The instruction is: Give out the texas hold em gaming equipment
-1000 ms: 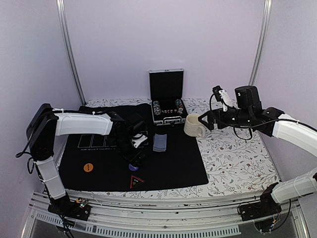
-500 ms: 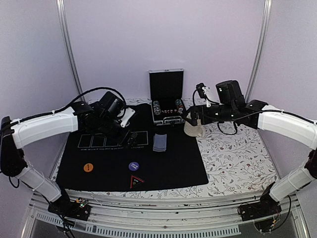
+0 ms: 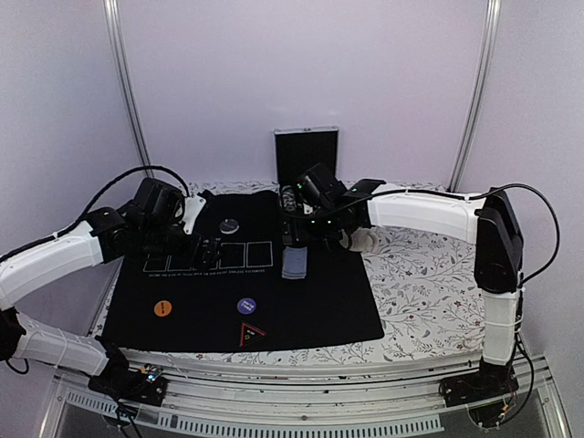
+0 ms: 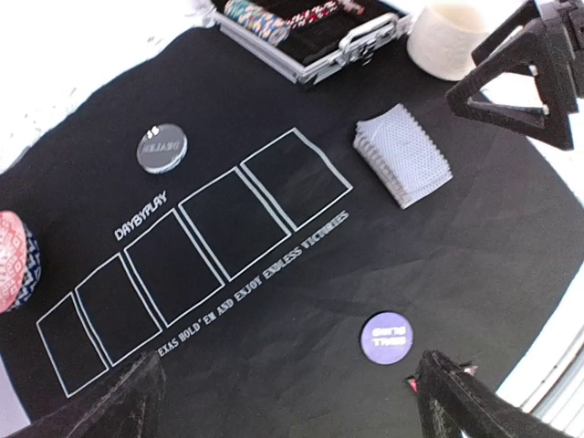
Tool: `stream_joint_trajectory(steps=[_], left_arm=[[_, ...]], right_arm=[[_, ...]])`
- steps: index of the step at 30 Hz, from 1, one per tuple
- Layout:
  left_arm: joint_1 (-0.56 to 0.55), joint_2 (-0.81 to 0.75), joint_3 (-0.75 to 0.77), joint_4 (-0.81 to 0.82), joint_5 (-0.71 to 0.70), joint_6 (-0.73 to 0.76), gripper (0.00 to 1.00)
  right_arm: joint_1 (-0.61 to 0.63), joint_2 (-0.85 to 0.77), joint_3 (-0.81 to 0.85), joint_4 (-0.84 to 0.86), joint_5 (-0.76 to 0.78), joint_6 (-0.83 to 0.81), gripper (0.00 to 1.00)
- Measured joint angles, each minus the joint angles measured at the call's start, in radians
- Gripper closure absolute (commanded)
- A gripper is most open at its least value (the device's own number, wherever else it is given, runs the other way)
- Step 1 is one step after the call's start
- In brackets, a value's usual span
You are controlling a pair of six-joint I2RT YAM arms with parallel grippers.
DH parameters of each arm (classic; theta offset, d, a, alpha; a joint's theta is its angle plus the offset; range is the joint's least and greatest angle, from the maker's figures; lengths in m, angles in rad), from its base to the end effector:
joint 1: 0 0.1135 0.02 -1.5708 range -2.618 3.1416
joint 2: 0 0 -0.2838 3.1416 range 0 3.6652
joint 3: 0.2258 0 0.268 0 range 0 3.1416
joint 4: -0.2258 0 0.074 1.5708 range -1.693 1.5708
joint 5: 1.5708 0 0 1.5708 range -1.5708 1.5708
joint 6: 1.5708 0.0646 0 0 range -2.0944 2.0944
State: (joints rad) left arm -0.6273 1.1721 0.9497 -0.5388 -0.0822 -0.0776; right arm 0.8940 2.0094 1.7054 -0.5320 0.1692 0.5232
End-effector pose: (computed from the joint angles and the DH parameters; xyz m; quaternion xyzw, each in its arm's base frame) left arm 0.2282 -0.1589 0.2805 0.2337 0.8883 -0.1004 0.3824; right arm 0.3216 0.3830 0.2473 -0.1416 0.9196 0.1730 0.3231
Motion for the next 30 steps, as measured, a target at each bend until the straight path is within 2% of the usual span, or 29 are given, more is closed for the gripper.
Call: stream_joint_trajectory(steps=[6,13,30], left_arm=[[0.014,-0.011,-0.072,0.043,-0.012,0.014,0.02],[0.016,-0.011,-0.087,0.086,-0.008,0.018,0.02],[0.022,-0.006,-0.099,0.1,-0.005,0.018,0.02]], right_arm=[[0.018,0.128,0.096,-0.066,0.022,0.056,0.01],[0.021,0.222,0.144,-0.104,0.02,0.085,0.01],[0.022,0.36,0.256,-0.111,0.031,0.023,0.01]])
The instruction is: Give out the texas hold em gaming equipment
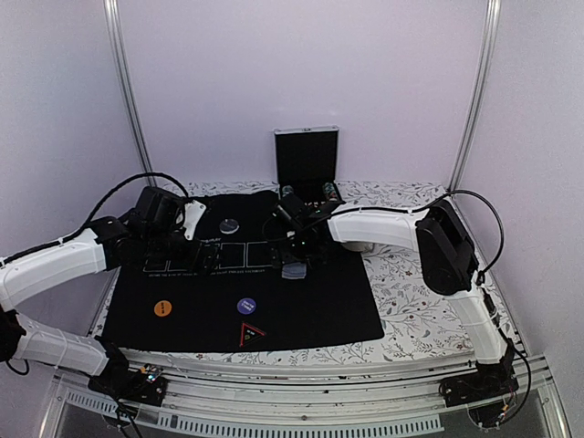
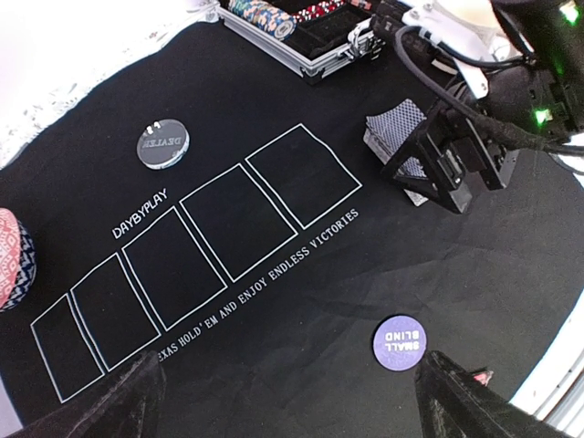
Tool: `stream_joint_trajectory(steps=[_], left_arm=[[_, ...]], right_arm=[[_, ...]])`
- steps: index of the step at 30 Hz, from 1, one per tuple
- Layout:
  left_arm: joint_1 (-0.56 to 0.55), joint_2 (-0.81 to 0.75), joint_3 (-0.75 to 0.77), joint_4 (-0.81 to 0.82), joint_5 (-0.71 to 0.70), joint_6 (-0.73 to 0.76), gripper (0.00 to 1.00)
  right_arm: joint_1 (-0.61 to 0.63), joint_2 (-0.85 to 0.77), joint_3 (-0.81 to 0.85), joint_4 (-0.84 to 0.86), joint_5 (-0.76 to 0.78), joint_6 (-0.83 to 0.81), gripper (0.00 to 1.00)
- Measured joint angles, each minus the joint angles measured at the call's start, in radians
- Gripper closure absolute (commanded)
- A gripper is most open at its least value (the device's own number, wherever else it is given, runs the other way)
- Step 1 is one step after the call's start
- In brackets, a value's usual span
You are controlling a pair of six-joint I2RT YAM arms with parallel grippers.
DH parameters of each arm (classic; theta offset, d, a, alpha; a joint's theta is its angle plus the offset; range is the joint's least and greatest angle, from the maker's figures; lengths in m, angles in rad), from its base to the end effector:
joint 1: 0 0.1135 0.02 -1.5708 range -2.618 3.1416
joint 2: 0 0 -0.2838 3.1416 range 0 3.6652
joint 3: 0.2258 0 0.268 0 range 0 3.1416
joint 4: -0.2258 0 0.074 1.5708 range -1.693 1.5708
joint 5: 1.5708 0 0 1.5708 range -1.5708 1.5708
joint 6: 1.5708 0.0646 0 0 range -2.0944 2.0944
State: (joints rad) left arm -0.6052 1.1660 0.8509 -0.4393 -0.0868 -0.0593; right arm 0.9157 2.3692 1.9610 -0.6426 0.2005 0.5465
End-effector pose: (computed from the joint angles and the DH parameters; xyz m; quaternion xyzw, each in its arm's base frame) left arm 0.2301 -0.1524 0.2557 0.2306 0.8877 -0.0917 0.3879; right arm 0.3484 0.4323 0.1438 -0.1512 0.9499 0.0988 0.2550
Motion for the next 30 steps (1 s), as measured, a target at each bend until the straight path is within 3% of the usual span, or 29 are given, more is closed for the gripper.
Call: stream_joint_trajectory(steps=[5,14,24,30], left_arm=[[0.003,0.0,0.0,0.001,0.0,0.0,0.02],[0.02,0.007,-0.004,0.008,-0.002,0.004,0.02],[0.041,0.048,-0.016,0.017,-0.014,0.009,0.02],[0.064,0.091,-0.016,0.017,-0.027,0.015,0.02]], right_arm=[[0.0,-0.013,0.025,-0.004,0.011,-0.128,0.01],[-0.064,-0.152,0.084,-0.002,-0.111,-0.56,0.01],[-0.372,-0.186,0.108,0.102,-0.386,-1.001,0.02],[-0.531,-0.053,0.229,0.219,-0.534,-1.198,0.07]])
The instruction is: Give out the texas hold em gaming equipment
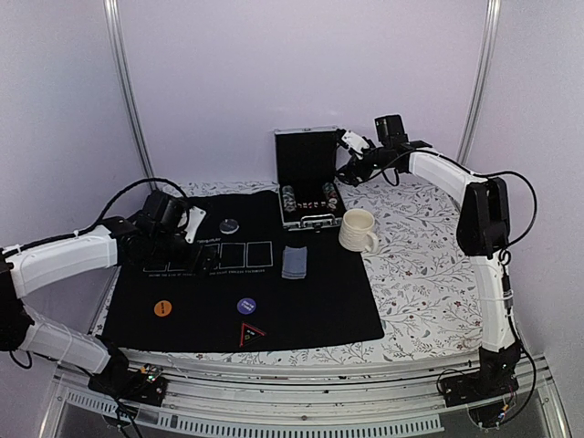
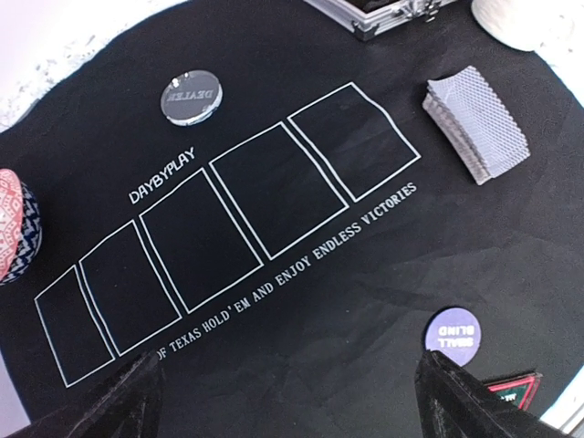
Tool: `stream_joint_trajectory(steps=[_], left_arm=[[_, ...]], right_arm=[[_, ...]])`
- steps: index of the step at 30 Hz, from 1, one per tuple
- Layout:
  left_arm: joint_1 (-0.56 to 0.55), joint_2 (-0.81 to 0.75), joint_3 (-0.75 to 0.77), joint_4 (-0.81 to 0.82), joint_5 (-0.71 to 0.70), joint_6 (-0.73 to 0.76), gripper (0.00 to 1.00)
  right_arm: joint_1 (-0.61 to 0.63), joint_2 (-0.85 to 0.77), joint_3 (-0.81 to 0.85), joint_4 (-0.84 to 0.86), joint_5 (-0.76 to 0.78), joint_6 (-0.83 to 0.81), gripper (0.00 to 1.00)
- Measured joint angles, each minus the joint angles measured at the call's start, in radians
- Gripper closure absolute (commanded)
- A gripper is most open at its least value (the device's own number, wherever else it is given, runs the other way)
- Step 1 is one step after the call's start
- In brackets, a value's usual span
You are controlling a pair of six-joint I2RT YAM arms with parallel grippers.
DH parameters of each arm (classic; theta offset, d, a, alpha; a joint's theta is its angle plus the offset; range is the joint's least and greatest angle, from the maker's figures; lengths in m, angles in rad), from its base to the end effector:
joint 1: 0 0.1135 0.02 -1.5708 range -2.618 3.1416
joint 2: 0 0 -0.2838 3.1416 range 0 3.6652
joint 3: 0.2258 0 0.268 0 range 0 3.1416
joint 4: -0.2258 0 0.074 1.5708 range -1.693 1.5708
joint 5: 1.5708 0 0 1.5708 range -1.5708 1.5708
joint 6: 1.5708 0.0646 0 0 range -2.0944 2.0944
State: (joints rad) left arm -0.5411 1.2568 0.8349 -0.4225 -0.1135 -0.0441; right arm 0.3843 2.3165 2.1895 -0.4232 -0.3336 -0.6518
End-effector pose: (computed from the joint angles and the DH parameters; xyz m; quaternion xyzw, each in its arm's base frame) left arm 0.2498 -0.1416 0.2279 0.2100 0.9095 -0.0515 0.3549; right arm 0.5431 0.2424 0.2778 -0.4966 0.7074 0.0793 0.4967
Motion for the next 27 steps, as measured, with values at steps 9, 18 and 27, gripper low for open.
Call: stream_joint_trajectory(steps=[9,18,27], left_arm=[[0.051,0.051,0.0,0.0,-0.004,0.004,0.02],[0.078,0.07,0.0,0.0,0.0,0.004,0.02],[0.088,0.079,0.0,0.0,0.019,0.003,0.02]], right_arm=[[-0.032,0.229,0.065,0.168,-0.134,-0.25,0.1],[-0.032,0.302,0.11,0.228,-0.187,-0.307,0.08],[-0.032,0.302,0.112,0.282,-0.14,-0.106,0.11]])
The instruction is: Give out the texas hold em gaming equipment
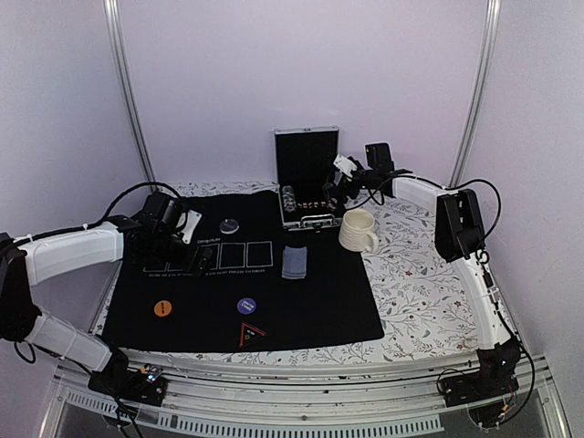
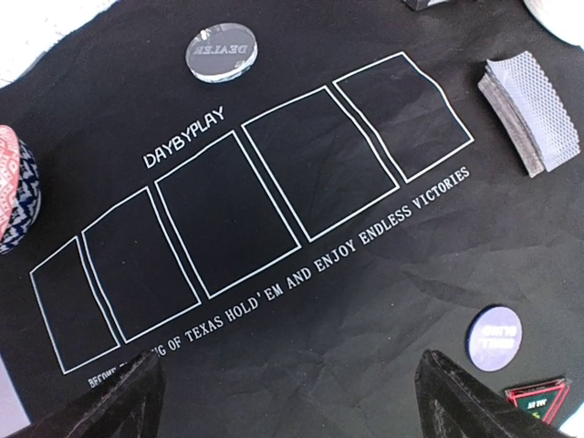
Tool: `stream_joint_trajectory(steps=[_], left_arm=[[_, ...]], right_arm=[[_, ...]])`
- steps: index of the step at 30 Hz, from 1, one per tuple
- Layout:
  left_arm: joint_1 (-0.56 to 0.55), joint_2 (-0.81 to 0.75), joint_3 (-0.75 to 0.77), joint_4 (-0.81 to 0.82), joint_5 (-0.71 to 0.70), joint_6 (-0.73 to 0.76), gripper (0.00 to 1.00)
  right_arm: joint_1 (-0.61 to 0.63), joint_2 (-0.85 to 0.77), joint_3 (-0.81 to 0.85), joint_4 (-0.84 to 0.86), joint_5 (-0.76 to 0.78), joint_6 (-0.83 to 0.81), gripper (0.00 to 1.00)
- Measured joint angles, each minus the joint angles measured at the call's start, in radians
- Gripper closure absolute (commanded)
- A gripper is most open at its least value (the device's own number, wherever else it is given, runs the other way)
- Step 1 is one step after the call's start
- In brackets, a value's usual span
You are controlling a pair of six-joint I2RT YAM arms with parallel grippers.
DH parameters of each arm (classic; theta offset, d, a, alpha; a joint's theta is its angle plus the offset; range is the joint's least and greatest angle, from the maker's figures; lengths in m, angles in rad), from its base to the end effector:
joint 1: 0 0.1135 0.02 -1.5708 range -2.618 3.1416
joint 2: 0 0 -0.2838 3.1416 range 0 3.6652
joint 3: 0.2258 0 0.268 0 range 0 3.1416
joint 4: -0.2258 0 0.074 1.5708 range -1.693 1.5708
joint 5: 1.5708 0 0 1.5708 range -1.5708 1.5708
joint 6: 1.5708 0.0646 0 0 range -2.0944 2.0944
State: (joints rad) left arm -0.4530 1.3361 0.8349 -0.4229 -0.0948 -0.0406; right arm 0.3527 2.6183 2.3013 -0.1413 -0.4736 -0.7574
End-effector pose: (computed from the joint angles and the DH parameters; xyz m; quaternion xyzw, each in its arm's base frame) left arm 0.2681 -0.1237 0.2063 0.1792 0.9301 -0.0340 0.3187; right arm 0.6004 0.2524 0.1727 -0.5403 0.6363 0.0920 0.5428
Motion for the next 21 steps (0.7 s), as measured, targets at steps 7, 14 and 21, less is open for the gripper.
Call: stream_joint_trajectory(steps=[7,14,21], left_arm=[[0.003,0.0,0.0,0.0,0.009,0.0,0.02],[0.003,0.0,0.0,0.0,0.02,0.0,0.02],[0.005,-0.001,0.0,0.0,0.03,0.0,0.02]], right_arm=[[0.001,-0.096,-0.118,0.014,0.168,0.369,0.28],[0.026,-0.154,-0.167,-0.055,0.333,0.595,0.33],[0.052,-0.153,-0.171,-0.176,0.446,0.727,0.41]])
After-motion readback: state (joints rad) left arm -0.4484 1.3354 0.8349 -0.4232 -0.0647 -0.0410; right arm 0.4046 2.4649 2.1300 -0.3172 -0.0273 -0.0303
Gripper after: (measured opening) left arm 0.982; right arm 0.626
